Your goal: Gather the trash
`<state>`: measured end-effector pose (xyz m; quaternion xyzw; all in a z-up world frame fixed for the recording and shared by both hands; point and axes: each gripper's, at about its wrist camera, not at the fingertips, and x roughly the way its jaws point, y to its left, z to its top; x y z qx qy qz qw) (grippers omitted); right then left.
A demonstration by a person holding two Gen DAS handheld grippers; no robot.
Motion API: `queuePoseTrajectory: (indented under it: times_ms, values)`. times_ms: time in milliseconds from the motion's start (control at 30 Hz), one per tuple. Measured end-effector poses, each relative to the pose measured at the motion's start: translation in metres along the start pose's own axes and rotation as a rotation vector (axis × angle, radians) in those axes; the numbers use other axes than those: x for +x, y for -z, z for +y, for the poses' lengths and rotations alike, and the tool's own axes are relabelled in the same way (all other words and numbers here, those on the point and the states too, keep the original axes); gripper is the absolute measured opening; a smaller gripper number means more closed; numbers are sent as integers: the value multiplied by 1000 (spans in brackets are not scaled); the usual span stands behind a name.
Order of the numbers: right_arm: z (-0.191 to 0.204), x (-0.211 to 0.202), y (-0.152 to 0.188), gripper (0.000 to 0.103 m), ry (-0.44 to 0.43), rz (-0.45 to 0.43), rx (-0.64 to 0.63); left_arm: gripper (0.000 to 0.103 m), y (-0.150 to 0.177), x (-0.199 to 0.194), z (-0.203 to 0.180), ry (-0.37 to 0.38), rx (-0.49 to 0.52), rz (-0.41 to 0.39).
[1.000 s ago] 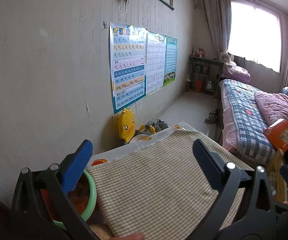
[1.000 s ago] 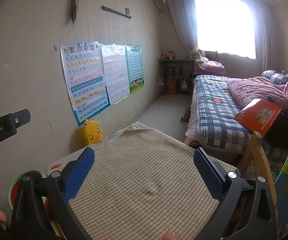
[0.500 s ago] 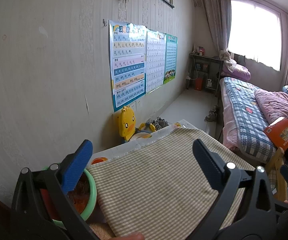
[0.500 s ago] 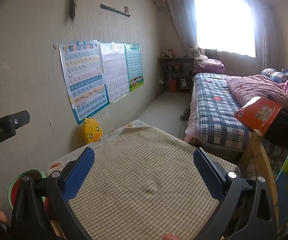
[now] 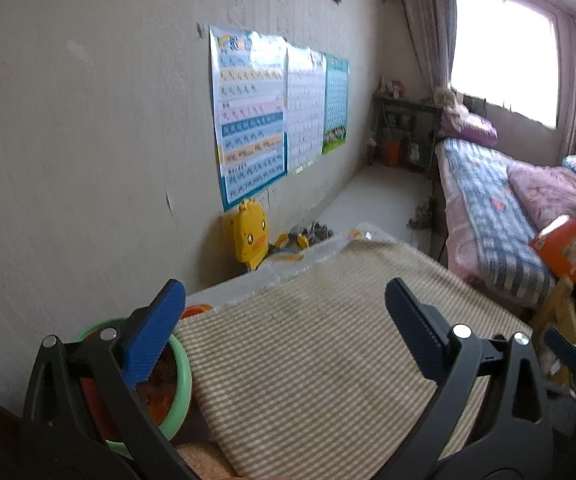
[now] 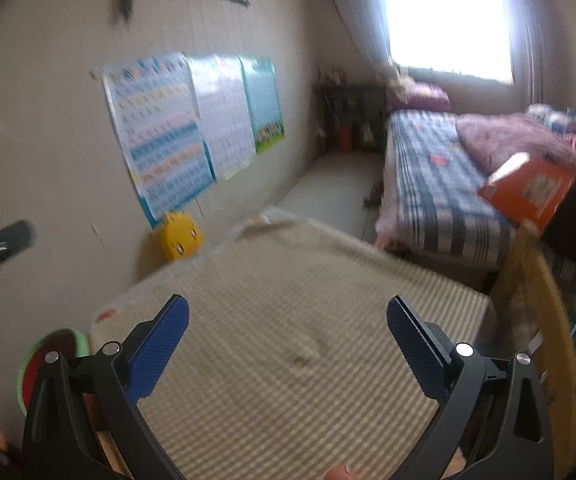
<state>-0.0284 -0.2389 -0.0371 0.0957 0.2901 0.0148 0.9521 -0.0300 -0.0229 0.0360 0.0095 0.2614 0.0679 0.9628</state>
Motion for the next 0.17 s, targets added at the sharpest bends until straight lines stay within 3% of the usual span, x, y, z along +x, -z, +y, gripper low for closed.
queuePoseTrajectory:
  times_ms: [167]
  values:
    - [-39, 97, 30, 95, 103, 193, 49, 98, 23, 20, 20, 13, -13, 69]
